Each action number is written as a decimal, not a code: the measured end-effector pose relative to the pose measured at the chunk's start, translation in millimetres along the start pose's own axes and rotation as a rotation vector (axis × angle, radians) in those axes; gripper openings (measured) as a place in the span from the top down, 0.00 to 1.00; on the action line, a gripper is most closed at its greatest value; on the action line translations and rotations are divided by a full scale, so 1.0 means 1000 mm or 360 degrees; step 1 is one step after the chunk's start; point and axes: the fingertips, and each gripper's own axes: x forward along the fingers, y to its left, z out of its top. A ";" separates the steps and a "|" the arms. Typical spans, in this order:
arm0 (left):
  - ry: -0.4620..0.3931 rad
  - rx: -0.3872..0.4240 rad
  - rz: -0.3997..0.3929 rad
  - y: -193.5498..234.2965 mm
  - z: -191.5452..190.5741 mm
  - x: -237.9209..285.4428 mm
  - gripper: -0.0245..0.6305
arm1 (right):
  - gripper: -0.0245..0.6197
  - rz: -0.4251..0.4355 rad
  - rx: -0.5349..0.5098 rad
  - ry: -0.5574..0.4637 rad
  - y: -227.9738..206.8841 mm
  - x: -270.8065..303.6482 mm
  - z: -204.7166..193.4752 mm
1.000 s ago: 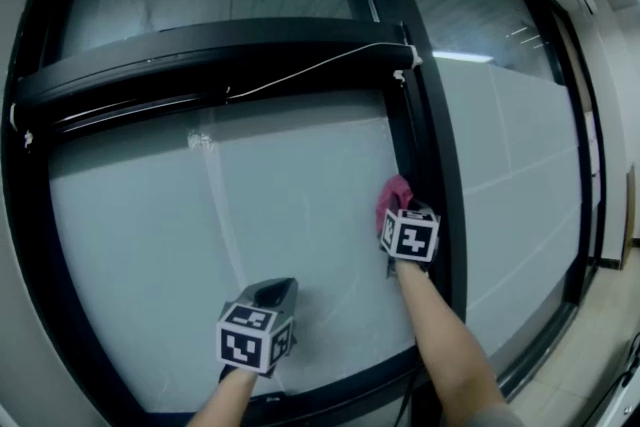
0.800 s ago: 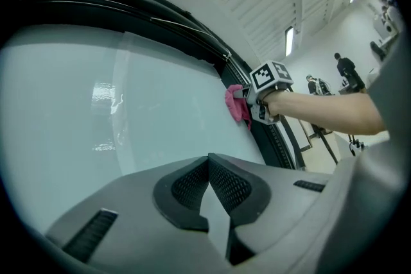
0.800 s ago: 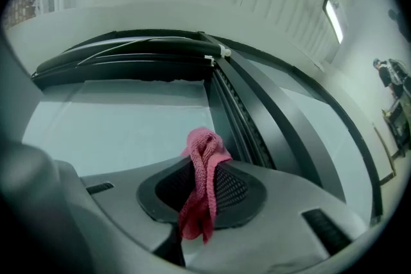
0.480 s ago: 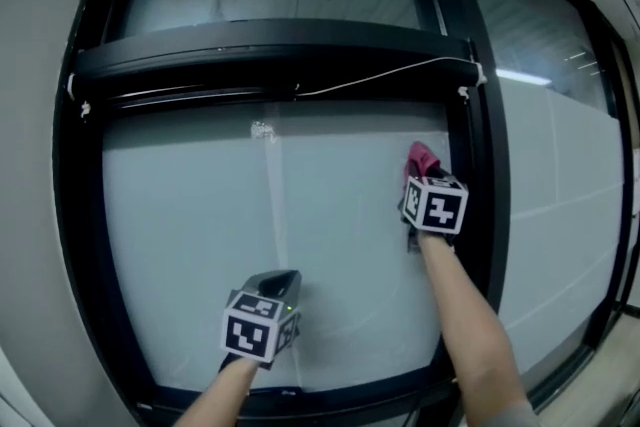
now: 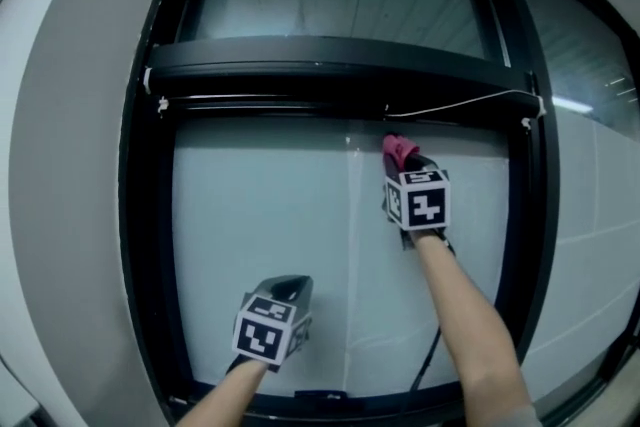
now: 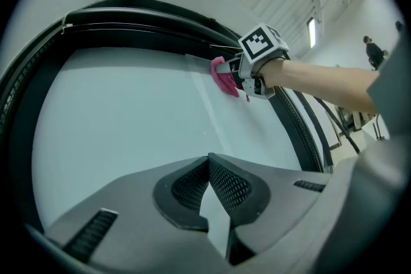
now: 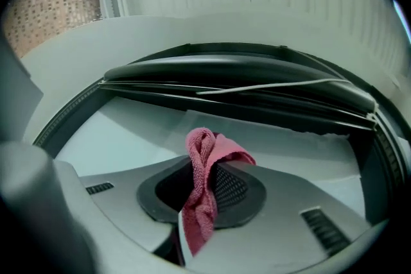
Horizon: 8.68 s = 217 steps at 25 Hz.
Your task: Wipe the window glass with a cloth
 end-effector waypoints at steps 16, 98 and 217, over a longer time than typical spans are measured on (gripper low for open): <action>0.0091 -0.0072 0.0304 0.123 -0.045 -0.082 0.95 | 0.88 0.0528 -0.0163 -0.0128 0.263 0.038 0.047; -0.0012 0.0098 -0.0292 -0.100 0.005 0.048 0.95 | 0.87 -0.0632 0.0556 -0.0030 -0.214 -0.067 -0.088; 0.0128 -0.0307 -0.0032 -0.012 -0.146 -0.124 0.95 | 0.87 0.0875 0.0610 0.0195 0.271 -0.240 -0.177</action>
